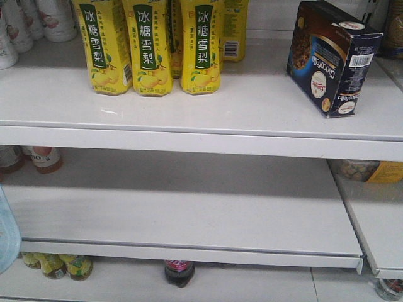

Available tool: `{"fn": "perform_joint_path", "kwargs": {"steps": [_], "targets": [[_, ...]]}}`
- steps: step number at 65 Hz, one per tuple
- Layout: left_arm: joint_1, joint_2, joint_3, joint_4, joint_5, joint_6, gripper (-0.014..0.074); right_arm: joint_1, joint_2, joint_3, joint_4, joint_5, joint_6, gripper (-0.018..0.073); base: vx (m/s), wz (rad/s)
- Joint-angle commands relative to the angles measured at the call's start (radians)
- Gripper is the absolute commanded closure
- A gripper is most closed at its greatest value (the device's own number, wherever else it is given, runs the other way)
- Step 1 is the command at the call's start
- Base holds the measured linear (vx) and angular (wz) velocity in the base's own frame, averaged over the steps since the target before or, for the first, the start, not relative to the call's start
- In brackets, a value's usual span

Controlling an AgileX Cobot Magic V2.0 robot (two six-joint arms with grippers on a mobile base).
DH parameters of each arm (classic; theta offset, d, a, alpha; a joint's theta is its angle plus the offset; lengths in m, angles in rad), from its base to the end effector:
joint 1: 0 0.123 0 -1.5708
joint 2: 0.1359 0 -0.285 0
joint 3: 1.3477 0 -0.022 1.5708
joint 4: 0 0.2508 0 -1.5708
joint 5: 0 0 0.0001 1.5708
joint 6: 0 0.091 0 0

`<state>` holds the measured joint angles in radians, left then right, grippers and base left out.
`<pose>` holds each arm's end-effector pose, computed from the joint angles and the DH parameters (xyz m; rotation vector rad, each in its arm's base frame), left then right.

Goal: Left arm holds basket, right arm returns cookies

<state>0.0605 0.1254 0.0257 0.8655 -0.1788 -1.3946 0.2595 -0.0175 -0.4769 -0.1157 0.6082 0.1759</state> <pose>0.0670 -0.0082 0.2073 -0.3464 1.4985 -0.4831 0.0066 -0.0045 0.3106 -0.0912 1.5956 0.2122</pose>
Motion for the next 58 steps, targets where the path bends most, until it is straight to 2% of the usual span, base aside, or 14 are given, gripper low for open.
{"fn": "perform_joint_path", "kwargs": {"steps": [1,14,20,25,32,38,49,50,58], "targets": [[0.001,0.009,-0.029,-0.002,-0.069,0.010,0.0599,-0.001,-0.003,-0.023,-0.010,-0.071,-0.003,0.0565,0.00,0.00],[0.000,0.009,-0.029,-0.006,-0.060,0.022,0.0599,-0.001,-0.003,-0.023,-0.010,-0.071,-0.003,0.0565,0.00,0.00],[0.000,0.009,-0.029,-0.091,-0.026,0.105,0.0599,-0.001,-0.003,-0.023,-0.010,-0.071,-0.003,0.0565,0.00,0.00],[0.000,0.009,-0.029,-0.221,-0.016,0.247,0.0599,-0.001,-0.003,-0.023,-0.010,-0.071,-0.003,0.0565,0.00,0.00],[0.000,0.009,-0.029,-0.398,-0.016,0.495,0.0599,-0.001,-0.003,-0.023,-0.010,-0.071,-0.003,0.0565,0.00,0.00],[0.000,0.009,-0.029,-0.520,-0.016,0.672,0.0599,-0.001,-0.003,-0.023,-0.010,-0.071,-0.003,0.0565,0.00,0.00],[-0.004,0.009,-0.029,-0.678,-0.017,0.978,0.0599,-0.001,-0.003,-0.023,-0.010,-0.071,-0.003,0.0565,0.00,0.00],[-0.008,0.009,-0.029,-0.702,-0.017,1.026,0.0599,-0.001,-0.003,-0.023,-0.010,-0.071,-0.003,0.0565,0.00,0.00],[-0.033,0.008,-0.024,-0.804,-0.015,1.209,0.0599,-0.001,-0.003,-0.023,-0.010,-0.071,-0.003,0.0565,0.00,0.00]]}}
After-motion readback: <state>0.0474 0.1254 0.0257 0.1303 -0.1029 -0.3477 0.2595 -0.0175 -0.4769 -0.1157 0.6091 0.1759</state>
